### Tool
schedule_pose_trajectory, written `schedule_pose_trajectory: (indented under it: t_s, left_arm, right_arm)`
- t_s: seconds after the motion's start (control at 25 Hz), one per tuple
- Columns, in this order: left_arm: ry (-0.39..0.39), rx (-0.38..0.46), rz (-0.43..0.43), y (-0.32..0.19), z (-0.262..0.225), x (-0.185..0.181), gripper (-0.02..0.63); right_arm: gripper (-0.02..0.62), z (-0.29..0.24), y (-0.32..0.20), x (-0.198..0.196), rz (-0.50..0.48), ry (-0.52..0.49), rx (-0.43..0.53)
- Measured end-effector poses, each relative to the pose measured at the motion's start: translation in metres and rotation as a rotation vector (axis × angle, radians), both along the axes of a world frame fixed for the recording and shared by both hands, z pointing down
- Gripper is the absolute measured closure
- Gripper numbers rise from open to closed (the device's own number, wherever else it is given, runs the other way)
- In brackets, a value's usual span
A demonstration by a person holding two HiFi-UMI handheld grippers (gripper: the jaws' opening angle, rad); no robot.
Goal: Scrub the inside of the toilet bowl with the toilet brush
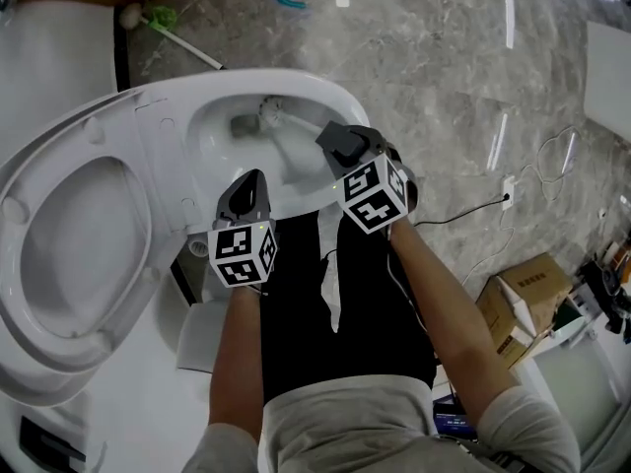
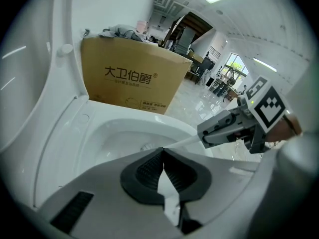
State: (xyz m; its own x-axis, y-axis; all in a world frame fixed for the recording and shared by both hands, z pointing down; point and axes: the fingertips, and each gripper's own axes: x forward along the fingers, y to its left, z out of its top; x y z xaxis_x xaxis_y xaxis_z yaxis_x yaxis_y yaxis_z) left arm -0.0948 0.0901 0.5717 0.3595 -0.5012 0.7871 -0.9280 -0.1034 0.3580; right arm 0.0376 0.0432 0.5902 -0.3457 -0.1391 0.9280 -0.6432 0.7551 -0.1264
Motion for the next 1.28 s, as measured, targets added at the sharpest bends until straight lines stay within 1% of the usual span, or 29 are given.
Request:
schedule_pose_trajectory:
  t_s: [0.24,0.4,0.52,0.72,0.84,1.12,1.28]
  left_arm:
    - [0.014,-0.001,0.013,0.002,-0.003,0.05,0.595]
    - [0.015,-0.008,0.012,0.008,-0.003,0.07,0.595]
    - [0.008,-0.012,0.011,0.013,-0.001,0.077,0.595]
    - [-0.011,-0.019,-0.035,0.022,0.002,0.072,0.595]
    - [-0.011,-0.032,-0.044,0.029,0.005,0.067,0.595]
    - [-0.008,-0.03,-0.071,0.033,0.009,0.043,0.595]
    - [-0.006,-0.028,-0.079,0.03,0.013,0.023,0.595]
  right_arm:
    - [0.446,-0.003,0.013,0.043,0.022,-0.003,-0.014]
    - [0.446,-0.002,0.027,0.061,0.02,-0.006,-0.027]
    - [0.448,0.001,0.041,0.069,0.013,-0.008,-0.05]
    - [0.449,0.009,0.072,0.067,-0.057,-0.006,-0.085]
    - [0.449,0.013,0.082,0.061,-0.077,-0.002,-0.093]
    - [0.451,0.021,0.083,0.031,-0.134,0.032,-0.089]
    - [0.451,0.031,0.079,0.014,-0.148,0.057,-0.082]
